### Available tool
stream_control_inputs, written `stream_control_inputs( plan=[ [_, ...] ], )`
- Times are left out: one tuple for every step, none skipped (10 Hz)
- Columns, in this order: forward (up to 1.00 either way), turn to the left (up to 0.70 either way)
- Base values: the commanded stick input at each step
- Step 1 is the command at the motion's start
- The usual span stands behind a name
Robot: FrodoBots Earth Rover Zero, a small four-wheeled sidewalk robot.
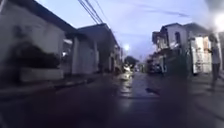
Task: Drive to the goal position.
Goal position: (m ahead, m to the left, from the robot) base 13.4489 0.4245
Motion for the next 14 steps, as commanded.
stream_control_inputs(
  plan=[
    [0.70,0.00],
    [0.70,0.00],
    [0.70,-0.12],
    [0.70,-0.35],
    [0.70,-0.35],
    [0.70,-0.29],
    [0.70,-0.07],
    [0.70,0.00],
    [0.70,0.00],
    [0.70,-0.13],
    [0.70,-0.35],
    [0.70,-0.35],
    [0.70,-0.35],
    [0.70,-0.35]
  ],
)
